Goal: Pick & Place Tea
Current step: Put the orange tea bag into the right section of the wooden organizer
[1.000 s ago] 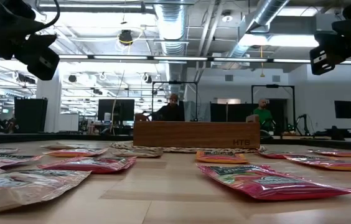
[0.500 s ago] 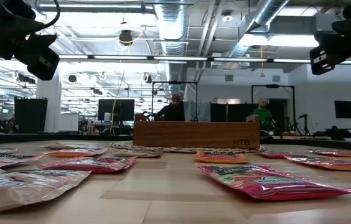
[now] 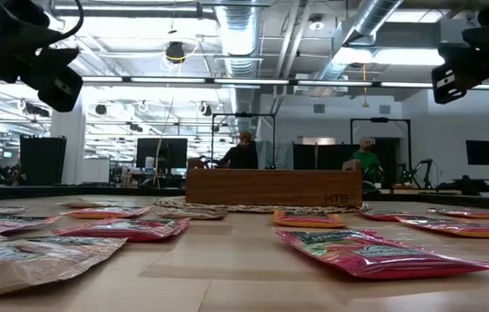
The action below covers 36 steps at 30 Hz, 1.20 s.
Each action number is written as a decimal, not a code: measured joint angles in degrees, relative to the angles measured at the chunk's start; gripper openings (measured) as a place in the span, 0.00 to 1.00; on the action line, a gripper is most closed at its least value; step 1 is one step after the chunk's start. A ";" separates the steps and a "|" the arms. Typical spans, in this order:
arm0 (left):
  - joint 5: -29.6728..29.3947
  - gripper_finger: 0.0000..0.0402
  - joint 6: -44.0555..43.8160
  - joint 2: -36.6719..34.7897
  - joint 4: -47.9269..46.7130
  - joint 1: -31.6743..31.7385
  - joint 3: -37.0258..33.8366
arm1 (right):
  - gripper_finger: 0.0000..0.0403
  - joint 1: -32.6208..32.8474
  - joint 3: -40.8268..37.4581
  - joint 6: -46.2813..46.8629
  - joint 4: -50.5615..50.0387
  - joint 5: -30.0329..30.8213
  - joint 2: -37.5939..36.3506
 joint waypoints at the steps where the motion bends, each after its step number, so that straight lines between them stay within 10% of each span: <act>1: -0.01 0.26 0.00 0.01 0.01 -0.01 0.00 | 0.30 0.02 -0.02 -0.02 0.19 0.01 0.00; 36: -6.51 0.26 -4.01 0.80 1.01 0.03 5.28 | 0.30 -0.09 10.23 0.01 -2.00 14.09 0.17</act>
